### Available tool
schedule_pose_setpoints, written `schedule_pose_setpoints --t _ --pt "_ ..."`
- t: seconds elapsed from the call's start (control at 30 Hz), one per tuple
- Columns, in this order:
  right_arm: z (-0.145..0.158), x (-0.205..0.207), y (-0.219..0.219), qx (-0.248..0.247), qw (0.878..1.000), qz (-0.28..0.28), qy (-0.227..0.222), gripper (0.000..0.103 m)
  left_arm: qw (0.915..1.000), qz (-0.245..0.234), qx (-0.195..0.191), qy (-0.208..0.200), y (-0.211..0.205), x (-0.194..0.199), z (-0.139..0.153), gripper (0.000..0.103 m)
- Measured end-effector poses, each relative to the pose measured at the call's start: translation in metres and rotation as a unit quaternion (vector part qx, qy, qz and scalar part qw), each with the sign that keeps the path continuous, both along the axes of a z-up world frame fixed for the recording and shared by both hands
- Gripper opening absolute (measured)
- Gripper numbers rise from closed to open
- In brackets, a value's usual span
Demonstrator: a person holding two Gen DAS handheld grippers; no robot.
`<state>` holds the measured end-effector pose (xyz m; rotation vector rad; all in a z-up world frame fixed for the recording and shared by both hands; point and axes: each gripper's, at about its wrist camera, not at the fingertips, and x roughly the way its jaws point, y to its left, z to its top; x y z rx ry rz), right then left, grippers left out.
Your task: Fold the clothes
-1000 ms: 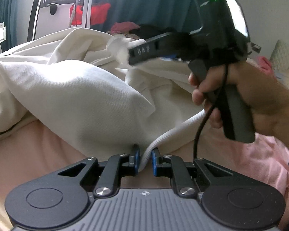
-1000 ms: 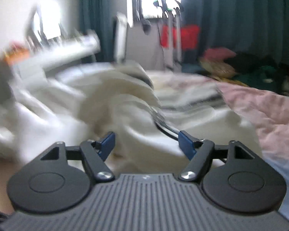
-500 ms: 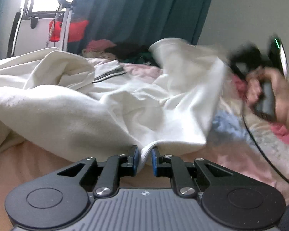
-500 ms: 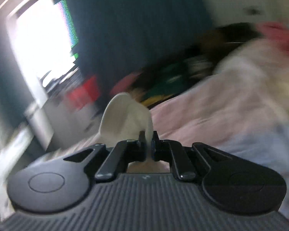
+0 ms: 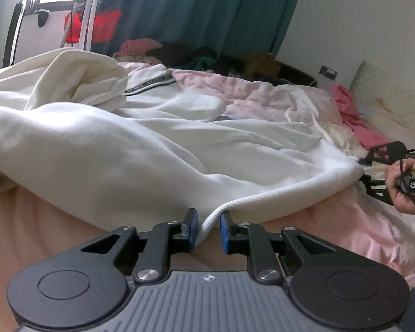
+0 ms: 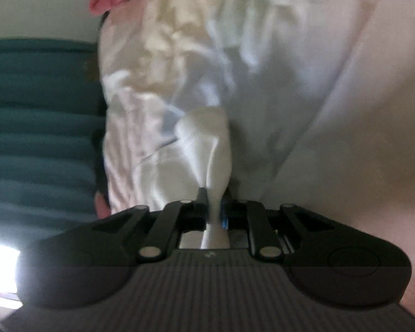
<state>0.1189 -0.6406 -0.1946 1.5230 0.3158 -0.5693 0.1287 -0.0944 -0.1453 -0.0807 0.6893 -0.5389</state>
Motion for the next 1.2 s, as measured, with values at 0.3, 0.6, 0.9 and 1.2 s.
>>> schedule_pose_setpoints --t 0.3,0.6,0.9,1.2 --pt "0.013 0.011 0.005 -0.062 0.998 -0.003 0.018 0.03 0.9779 0.104 -0.121 0.135 0.076 -0.018 0.016 0.072" --pt "0.021 0.007 0.0 -0.114 0.99 -0.058 0.062 0.006 0.8311 0.392 -0.324 0.224 0.215 -0.009 -0.02 0.063" --pt "0.027 0.009 -0.001 -0.161 0.98 -0.079 0.087 0.006 0.73 0.524 -0.387 0.207 0.292 -0.003 -0.018 0.023" --pt "0.046 -0.009 0.004 -0.209 0.968 -0.1 0.096 0.005 0.7821 0.502 -0.332 0.16 0.358 -0.054 0.08 0.017"
